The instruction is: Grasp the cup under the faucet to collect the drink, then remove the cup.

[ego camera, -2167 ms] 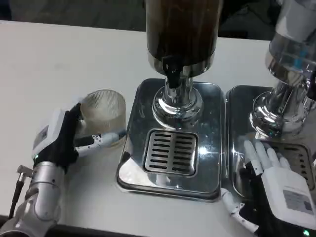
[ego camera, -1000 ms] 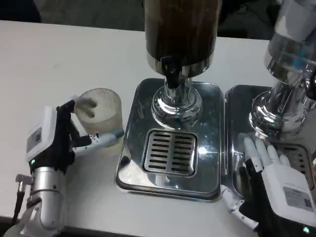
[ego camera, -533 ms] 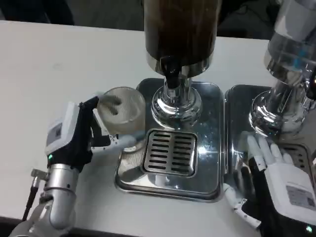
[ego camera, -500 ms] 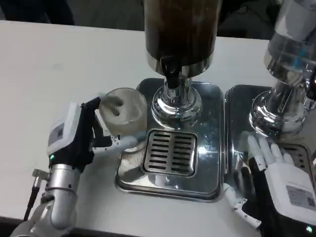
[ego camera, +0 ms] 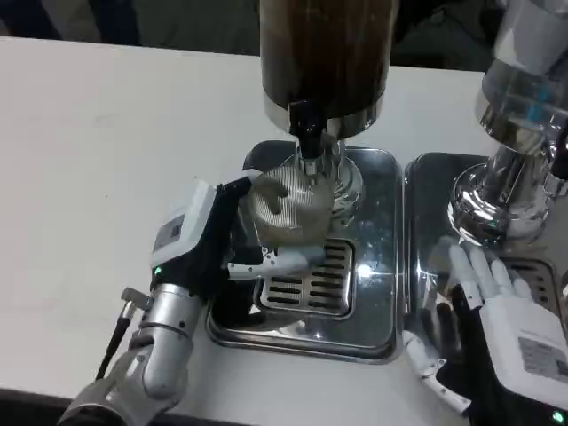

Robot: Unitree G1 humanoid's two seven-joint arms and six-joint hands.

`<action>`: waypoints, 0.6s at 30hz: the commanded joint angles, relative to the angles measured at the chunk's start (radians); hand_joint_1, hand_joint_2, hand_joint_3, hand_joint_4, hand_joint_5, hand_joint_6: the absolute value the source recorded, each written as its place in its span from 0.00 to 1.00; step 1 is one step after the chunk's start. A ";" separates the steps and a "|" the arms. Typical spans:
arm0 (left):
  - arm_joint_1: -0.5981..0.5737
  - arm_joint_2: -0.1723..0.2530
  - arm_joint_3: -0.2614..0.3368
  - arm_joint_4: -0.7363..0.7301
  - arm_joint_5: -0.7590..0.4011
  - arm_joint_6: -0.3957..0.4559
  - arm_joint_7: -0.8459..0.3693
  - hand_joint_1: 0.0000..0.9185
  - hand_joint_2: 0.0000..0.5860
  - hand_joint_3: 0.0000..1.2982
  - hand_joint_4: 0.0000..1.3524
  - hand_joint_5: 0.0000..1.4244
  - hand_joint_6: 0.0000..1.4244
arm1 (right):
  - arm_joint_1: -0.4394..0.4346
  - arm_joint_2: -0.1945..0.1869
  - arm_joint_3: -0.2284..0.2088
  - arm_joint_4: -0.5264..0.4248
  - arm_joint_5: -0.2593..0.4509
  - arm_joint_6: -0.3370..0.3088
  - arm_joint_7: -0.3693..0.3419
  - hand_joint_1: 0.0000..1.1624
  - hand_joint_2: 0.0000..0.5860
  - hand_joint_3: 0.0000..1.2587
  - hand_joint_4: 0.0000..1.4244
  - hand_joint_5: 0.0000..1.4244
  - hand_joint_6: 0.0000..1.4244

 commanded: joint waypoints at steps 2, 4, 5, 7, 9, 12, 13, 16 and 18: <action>-0.037 -0.024 -0.030 0.005 0.018 0.009 -0.011 0.78 0.00 0.72 0.79 0.82 0.91 | 0.013 0.008 -0.008 -0.017 -0.007 0.010 -0.021 0.28 0.78 0.01 0.00 0.00 0.00; -0.043 -0.031 -0.041 0.004 0.026 0.011 -0.013 0.79 0.00 0.72 0.79 0.82 0.91 | 0.014 0.010 -0.006 -0.017 -0.007 0.011 -0.022 0.28 0.78 0.01 0.00 0.00 0.00; -0.045 -0.034 -0.044 0.004 0.027 0.010 -0.014 0.79 0.00 0.72 0.79 0.82 0.91 | 0.014 0.011 -0.005 -0.017 -0.008 0.011 -0.022 0.28 0.78 0.01 0.00 0.00 0.00; -0.045 -0.036 -0.055 0.001 0.032 0.006 -0.011 0.79 0.00 0.72 0.79 0.82 0.91 | 0.013 0.013 -0.005 -0.015 -0.006 0.013 -0.022 0.28 0.78 0.01 0.00 0.00 0.00; -0.043 -0.037 -0.068 -0.002 0.041 0.003 -0.006 0.79 0.00 0.72 0.79 0.82 0.91 | 0.012 0.014 -0.006 -0.014 -0.004 0.013 -0.021 0.28 0.78 0.01 0.00 0.00 0.00; -0.041 -0.037 -0.070 0.000 0.043 0.004 -0.008 0.79 0.00 0.72 0.79 0.82 0.91 | 0.009 0.014 -0.008 -0.010 0.000 0.011 -0.021 0.28 0.78 0.01 0.00 0.00 0.00; -0.042 -0.034 -0.076 0.000 0.051 0.007 -0.002 0.79 0.00 0.72 0.79 0.82 0.91 | 0.008 0.014 -0.008 -0.009 0.000 0.010 -0.021 0.28 0.78 0.01 0.00 0.00 0.00; -0.044 -0.025 -0.102 -0.003 0.082 0.022 0.023 0.79 0.00 0.72 0.80 0.82 0.91 | 0.003 0.015 -0.007 -0.004 0.002 0.009 -0.021 0.28 0.78 0.01 0.00 0.00 0.00; -0.042 -0.024 -0.103 0.001 0.075 0.022 0.020 0.79 0.00 0.72 0.80 0.82 0.91 | 0.001 0.016 -0.007 -0.002 0.002 0.008 -0.021 0.28 0.78 0.01 0.00 0.00 0.00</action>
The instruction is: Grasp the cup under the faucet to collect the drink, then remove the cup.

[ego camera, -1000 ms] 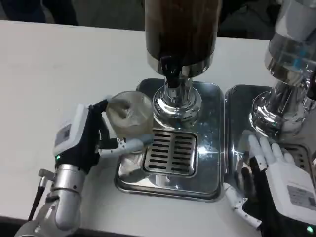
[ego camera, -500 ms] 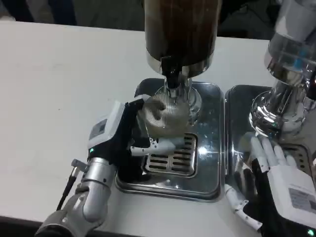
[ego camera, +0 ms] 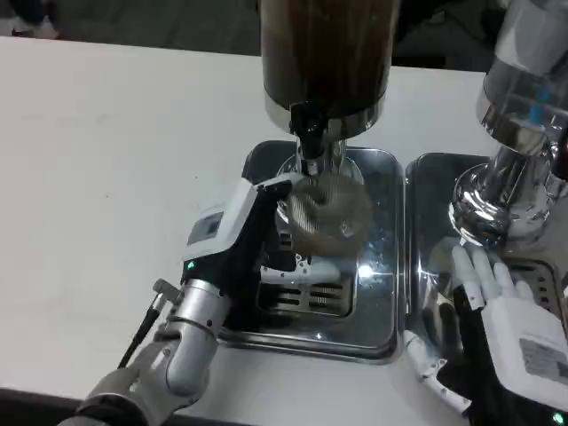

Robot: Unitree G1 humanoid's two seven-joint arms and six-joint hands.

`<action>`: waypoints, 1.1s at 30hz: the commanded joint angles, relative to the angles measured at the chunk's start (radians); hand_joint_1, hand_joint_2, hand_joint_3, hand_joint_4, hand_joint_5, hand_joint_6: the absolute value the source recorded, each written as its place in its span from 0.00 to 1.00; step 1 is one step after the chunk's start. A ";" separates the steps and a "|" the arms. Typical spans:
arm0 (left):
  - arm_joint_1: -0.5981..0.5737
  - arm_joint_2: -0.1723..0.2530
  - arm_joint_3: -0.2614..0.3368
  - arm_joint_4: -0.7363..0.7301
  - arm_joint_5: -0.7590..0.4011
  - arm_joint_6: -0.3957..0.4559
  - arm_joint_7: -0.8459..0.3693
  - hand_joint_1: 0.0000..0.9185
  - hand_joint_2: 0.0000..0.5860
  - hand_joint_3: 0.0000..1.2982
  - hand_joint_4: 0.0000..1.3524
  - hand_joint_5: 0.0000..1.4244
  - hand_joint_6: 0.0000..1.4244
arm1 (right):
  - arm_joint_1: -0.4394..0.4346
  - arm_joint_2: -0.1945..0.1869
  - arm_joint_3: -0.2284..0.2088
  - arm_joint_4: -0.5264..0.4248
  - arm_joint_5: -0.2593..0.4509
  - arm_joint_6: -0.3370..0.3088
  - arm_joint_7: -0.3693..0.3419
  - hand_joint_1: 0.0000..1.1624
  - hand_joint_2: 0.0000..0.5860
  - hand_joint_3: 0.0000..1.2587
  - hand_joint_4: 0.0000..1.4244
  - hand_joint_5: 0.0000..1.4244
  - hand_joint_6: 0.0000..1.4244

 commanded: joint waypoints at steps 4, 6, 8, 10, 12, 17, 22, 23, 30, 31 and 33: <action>-0.007 0.021 -0.049 -0.002 0.059 0.016 0.032 0.78 0.00 0.71 0.78 0.82 0.92 | -0.008 0.003 -0.009 0.004 0.007 -0.003 -0.015 0.28 0.78 0.01 0.00 0.00 0.00; -0.002 0.025 -0.055 -0.003 0.058 0.015 0.045 0.69 0.00 0.61 0.70 0.76 0.84 | -0.012 0.001 -0.010 0.010 0.011 -0.006 -0.013 0.28 0.78 0.01 0.00 0.00 0.00; 0.003 0.032 -0.050 -0.001 0.047 0.013 0.046 0.56 0.00 0.52 0.63 0.71 0.77 | -0.018 -0.001 -0.009 0.014 0.013 -0.009 -0.013 0.28 0.78 0.01 0.00 0.00 0.00; 0.006 0.037 -0.046 0.001 0.039 0.010 0.043 0.44 0.03 0.47 0.61 0.71 0.73 | -0.022 -0.002 -0.008 0.016 0.014 -0.010 -0.013 0.28 0.78 0.01 0.00 0.00 0.00; 0.011 0.041 -0.039 -0.001 0.030 0.002 0.045 0.33 0.05 0.44 0.57 0.67 0.64 | -0.025 -0.004 -0.009 0.019 0.021 -0.014 -0.011 0.28 0.78 0.01 0.00 0.00 0.00; 0.017 0.042 -0.028 0.002 0.015 -0.002 0.027 0.25 0.07 0.37 0.48 0.59 0.52 | -0.036 -0.012 -0.012 0.027 0.031 -0.021 -0.012 0.28 0.78 0.01 0.00 0.00 0.00; 0.024 0.043 -0.018 -0.001 0.002 -0.012 0.013 0.14 0.04 0.30 0.41 0.52 0.38 | -0.046 -0.018 -0.014 0.035 0.042 -0.023 -0.011 0.28 0.78 0.01 0.00 0.00 0.00; 0.024 0.044 -0.018 -0.001 0.001 -0.014 0.013 0.14 0.04 0.30 0.41 0.52 0.38 | -0.048 -0.018 -0.014 0.037 0.043 -0.023 -0.012 0.28 0.77 0.01 0.00 0.00 0.00; 0.029 0.054 -0.012 -0.008 -0.004 -0.025 0.016 0.11 0.02 0.28 0.39 0.51 0.36 | -0.060 -0.021 -0.021 0.048 0.051 -0.028 -0.014 0.28 0.77 0.01 0.00 0.00 0.00; 0.031 0.057 -0.007 -0.011 -0.008 -0.029 0.016 0.10 0.02 0.28 0.39 0.51 0.36 | -0.063 -0.020 -0.023 0.050 0.056 -0.031 -0.014 0.28 0.77 0.01 0.00 0.00 0.00; 0.033 0.062 0.000 -0.018 -0.012 -0.035 0.017 0.09 0.01 0.28 0.39 0.50 0.36 | -0.071 -0.021 -0.029 0.058 0.065 -0.037 -0.014 0.28 0.76 0.01 0.00 0.00 0.00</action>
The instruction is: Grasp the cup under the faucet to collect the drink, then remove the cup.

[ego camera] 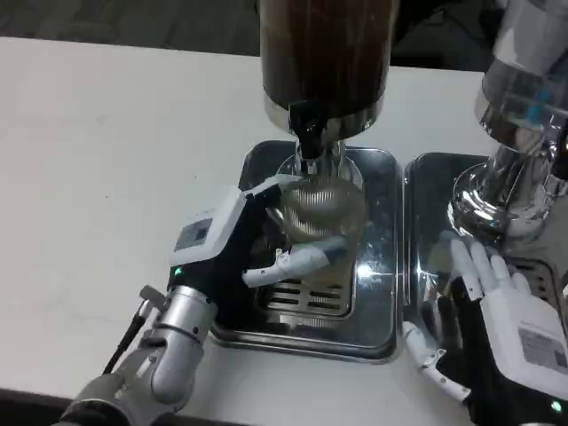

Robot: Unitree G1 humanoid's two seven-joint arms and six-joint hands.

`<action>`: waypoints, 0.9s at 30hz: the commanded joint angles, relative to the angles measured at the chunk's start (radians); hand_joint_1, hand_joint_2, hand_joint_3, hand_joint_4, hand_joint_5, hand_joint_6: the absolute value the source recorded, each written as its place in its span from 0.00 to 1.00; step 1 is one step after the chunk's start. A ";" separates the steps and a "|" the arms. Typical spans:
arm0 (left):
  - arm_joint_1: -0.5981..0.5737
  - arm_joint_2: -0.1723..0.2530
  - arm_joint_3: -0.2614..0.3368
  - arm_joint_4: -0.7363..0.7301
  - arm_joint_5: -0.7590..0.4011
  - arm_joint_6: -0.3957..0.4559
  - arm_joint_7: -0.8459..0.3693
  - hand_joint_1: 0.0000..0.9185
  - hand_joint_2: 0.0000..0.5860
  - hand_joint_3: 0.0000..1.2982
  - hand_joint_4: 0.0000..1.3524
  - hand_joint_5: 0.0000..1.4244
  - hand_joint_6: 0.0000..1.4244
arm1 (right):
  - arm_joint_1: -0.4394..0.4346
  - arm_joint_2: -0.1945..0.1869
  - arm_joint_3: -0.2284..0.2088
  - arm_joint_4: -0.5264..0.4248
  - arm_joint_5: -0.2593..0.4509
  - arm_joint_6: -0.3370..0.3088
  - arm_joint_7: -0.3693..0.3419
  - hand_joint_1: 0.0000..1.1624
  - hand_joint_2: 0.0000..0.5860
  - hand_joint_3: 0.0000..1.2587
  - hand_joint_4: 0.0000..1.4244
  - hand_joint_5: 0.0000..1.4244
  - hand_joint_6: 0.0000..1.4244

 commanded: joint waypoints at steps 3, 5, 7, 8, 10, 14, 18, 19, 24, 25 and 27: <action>0.027 0.035 0.041 -0.032 -0.037 -0.044 -0.004 0.06 0.00 0.28 0.38 0.50 0.37 | -0.035 -0.010 -0.023 0.029 0.024 -0.029 -0.014 0.28 0.76 0.01 0.00 0.00 0.00; 0.036 0.039 0.066 -0.039 -0.063 -0.059 -0.010 0.05 0.00 0.27 0.38 0.50 0.37 | -0.052 -0.015 -0.028 0.043 0.031 -0.037 -0.012 0.28 0.76 0.01 0.00 0.00 0.00; 0.040 0.044 0.086 -0.043 -0.081 -0.064 -0.018 0.02 0.00 0.27 0.37 0.48 0.34 | -0.065 -0.019 -0.031 0.054 0.037 -0.044 -0.012 0.28 0.75 0.01 0.00 0.00 0.00; 0.041 0.046 0.095 -0.045 -0.089 -0.065 -0.020 0.01 0.00 0.26 0.36 0.47 0.34 | -0.071 -0.021 -0.033 0.059 0.040 -0.047 -0.012 0.28 0.75 0.01 0.00 0.00 0.00; 0.048 0.057 0.116 -0.050 -0.104 -0.071 -0.023 0.00 0.00 0.26 0.36 0.46 0.33 | -0.083 -0.024 -0.034 0.068 0.044 -0.052 -0.010 0.28 0.75 0.01 0.00 0.00 0.00; 0.059 0.068 0.135 -0.060 -0.115 -0.072 -0.022 0.00 0.00 0.25 0.35 0.46 0.33 | -0.100 -0.033 -0.039 0.083 0.053 -0.061 -0.007 0.27 0.74 0.01 0.00 0.00 0.00; 0.080 0.075 0.159 -0.079 -0.121 -0.080 -0.011 0.00 0.00 0.25 0.35 0.46 0.33 | -0.113 -0.040 -0.039 0.094 0.060 -0.070 -0.005 0.27 0.74 0.01 0.00 0.00 0.00; 0.085 0.076 0.165 -0.085 -0.124 -0.081 -0.011 0.00 0.00 0.25 0.35 0.45 0.33 | -0.117 -0.042 -0.040 0.097 0.062 -0.071 -0.004 0.26 0.74 0.01 0.00 0.00 0.00; 0.110 0.082 0.190 -0.121 -0.144 -0.104 -0.036 0.00 0.00 0.23 0.30 0.39 0.26 | -0.135 -0.049 -0.043 0.109 0.072 -0.078 -0.003 0.26 0.73 0.01 0.00 0.00 0.00; 0.119 0.087 0.200 -0.139 -0.162 -0.123 -0.057 0.00 0.00 0.22 0.29 0.39 0.24 | -0.137 -0.049 -0.043 0.109 0.073 -0.078 -0.004 0.26 0.73 0.01 0.00 0.00 0.00; 0.134 0.098 0.217 -0.174 -0.193 -0.154 -0.098 0.00 0.00 0.19 0.22 0.33 0.19 | -0.140 -0.047 -0.045 0.111 0.079 -0.078 -0.005 0.26 0.72 0.01 0.00 0.00 0.00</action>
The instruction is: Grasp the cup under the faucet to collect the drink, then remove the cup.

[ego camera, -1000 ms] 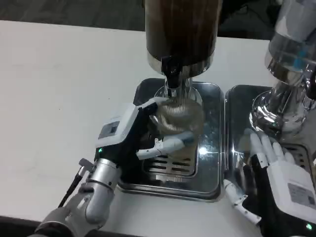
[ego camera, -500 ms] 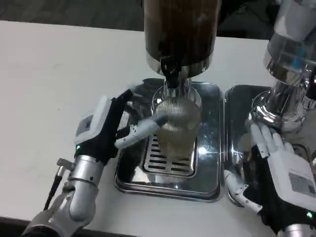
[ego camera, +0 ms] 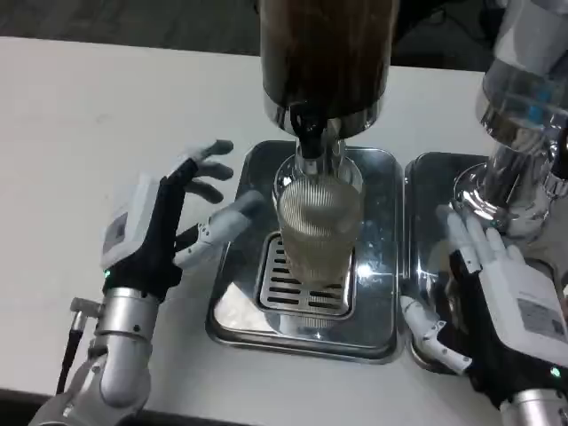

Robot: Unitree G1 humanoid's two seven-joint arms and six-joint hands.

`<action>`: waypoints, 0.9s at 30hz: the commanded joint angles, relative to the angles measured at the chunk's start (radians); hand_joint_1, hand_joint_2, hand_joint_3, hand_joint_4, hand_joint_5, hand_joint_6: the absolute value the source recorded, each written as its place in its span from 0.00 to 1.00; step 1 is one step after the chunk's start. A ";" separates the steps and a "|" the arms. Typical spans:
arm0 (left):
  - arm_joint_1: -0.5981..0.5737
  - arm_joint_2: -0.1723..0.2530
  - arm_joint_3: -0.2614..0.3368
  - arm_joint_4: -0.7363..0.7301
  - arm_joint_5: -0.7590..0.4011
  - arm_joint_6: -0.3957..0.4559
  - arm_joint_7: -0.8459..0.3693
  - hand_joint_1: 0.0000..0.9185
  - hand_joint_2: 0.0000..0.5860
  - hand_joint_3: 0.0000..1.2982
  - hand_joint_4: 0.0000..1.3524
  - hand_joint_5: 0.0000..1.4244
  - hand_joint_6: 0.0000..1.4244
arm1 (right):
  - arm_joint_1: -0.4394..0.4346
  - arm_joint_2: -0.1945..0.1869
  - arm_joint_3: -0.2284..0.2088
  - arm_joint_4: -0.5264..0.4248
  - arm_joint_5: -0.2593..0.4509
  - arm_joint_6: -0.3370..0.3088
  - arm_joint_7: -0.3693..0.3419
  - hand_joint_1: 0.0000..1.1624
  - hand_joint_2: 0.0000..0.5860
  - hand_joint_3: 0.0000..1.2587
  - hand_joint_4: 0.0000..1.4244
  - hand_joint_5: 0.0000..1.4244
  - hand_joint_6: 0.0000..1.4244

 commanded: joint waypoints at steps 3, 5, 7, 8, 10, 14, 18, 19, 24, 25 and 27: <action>0.061 0.047 0.070 -0.148 -0.133 -0.128 -0.177 0.00 0.03 0.09 0.09 0.18 0.07 | -0.010 -0.002 -0.013 0.005 0.018 -0.012 -0.007 0.25 0.72 0.01 0.00 0.00 0.00; 0.085 0.067 0.095 -0.217 -0.202 -0.162 -0.270 0.00 0.05 0.07 0.05 0.14 0.05 | -0.008 0.000 -0.014 0.006 0.020 -0.010 -0.007 0.25 0.72 0.01 0.00 0.00 0.00; 0.109 0.082 0.116 -0.286 -0.263 -0.179 -0.353 0.00 0.08 0.04 0.02 0.12 0.03 | -0.003 0.002 -0.015 0.004 0.023 -0.011 -0.009 0.25 0.71 0.01 0.00 0.00 0.00; 0.121 0.089 0.125 -0.321 -0.292 -0.183 -0.389 0.00 0.09 0.04 0.01 0.11 0.03 | -0.001 0.003 -0.016 0.004 0.024 -0.012 -0.011 0.25 0.71 0.01 0.00 0.00 0.00; 0.147 0.104 0.140 -0.405 -0.369 -0.183 -0.475 0.00 0.10 0.03 0.00 0.11 0.02 | 0.001 0.004 -0.017 0.006 0.027 -0.014 -0.013 0.25 0.71 0.00 0.00 0.00 0.00; 0.191 0.110 0.157 -0.555 -0.496 -0.148 -0.628 0.00 0.11 0.01 0.00 0.08 0.01 | 0.004 0.008 -0.020 0.008 0.034 -0.021 -0.016 0.25 0.71 0.00 0.00 0.00 0.00; 0.216 0.110 0.156 -0.697 -0.583 -0.095 -0.757 0.00 0.11 0.00 0.00 0.03 0.00 | 0.015 0.010 -0.026 -0.006 0.048 -0.030 -0.017 0.24 0.71 0.00 0.00 0.00 0.00; 0.216 0.108 0.153 -0.721 -0.598 -0.082 -0.784 0.00 0.11 0.00 0.00 0.03 0.00 | 0.018 0.009 -0.027 -0.011 0.051 -0.032 -0.016 0.24 0.71 0.00 0.00 0.00 0.00; 0.223 0.091 0.163 -0.801 -0.634 -0.043 -0.870 0.00 0.11 0.00 0.00 0.02 0.00 | 0.033 0.011 -0.029 -0.026 0.048 -0.033 -0.016 0.24 0.70 0.00 0.00 0.00 0.00; 0.223 0.087 0.164 -0.813 -0.635 -0.037 -0.884 0.00 0.11 0.00 0.00 0.02 0.00 | 0.035 0.013 -0.029 -0.028 0.049 -0.032 -0.017 0.24 0.70 0.00 0.00 0.00 0.00; 0.227 0.080 0.164 -0.834 -0.646 -0.023 -0.910 0.00 0.11 0.00 0.00 0.02 0.00 | 0.042 0.016 -0.028 -0.032 0.048 -0.031 -0.018 0.24 0.70 0.00 0.00 0.00 0.00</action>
